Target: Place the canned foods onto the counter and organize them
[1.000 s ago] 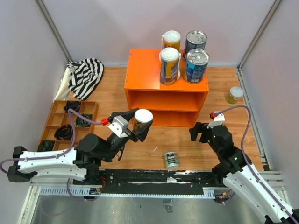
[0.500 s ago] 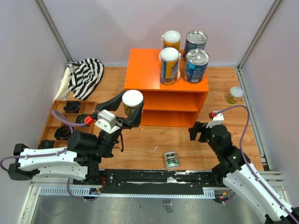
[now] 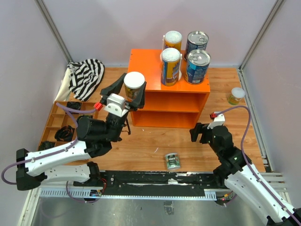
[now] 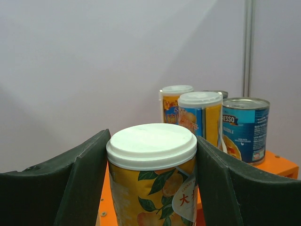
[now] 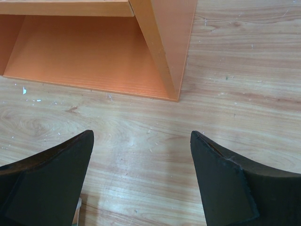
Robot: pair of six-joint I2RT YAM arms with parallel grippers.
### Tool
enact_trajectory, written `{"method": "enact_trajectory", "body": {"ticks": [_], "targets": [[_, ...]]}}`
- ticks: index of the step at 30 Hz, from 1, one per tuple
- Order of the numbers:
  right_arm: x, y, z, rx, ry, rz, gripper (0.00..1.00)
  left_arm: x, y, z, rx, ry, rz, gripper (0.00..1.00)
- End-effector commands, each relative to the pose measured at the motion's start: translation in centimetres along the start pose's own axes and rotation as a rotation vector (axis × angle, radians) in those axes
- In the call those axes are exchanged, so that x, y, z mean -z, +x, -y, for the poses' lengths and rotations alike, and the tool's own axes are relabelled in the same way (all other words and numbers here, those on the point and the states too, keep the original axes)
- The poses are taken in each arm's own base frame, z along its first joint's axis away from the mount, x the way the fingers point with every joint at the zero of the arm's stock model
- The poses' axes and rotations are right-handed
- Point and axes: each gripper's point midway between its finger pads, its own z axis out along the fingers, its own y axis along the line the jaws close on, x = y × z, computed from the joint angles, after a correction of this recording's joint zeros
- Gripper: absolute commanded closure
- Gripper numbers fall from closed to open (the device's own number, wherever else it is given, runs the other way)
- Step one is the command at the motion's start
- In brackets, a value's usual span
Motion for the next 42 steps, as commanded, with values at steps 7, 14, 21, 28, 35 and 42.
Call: {"method": "enact_trajectory", "body": {"ticks": [7,14,21,28,35,42], "targets": [[0.4,-1.4,-1.0,-0.001,-0.036,0.035,0.16,-4.2,-0.2,-1.3,0.069,0.036,0.1,1.0],[0.2,-0.8,-0.9,-0.003,-0.036,0.025,0.16,-6.1,2.7,-1.9,0.104,0.051,0.108,1.0],[-0.4,-0.2,-0.9,0.0,-0.034,0.015,0.16,-7.0,5.5,-2.5,0.165,0.056,0.119,1.0],[-0.9,0.2,-1.0,0.004,-0.037,0.007,0.15,-6.8,7.9,-2.8,0.172,0.035,0.114,0.99],[-1.0,0.5,-0.9,0.001,-0.035,0.003,0.15,-6.5,9.4,-2.4,0.165,0.041,0.096,0.95],[-1.0,0.6,-1.0,0.001,-0.039,-0.001,0.15,-5.7,10.8,-2.1,0.137,0.066,0.048,0.41]]}}
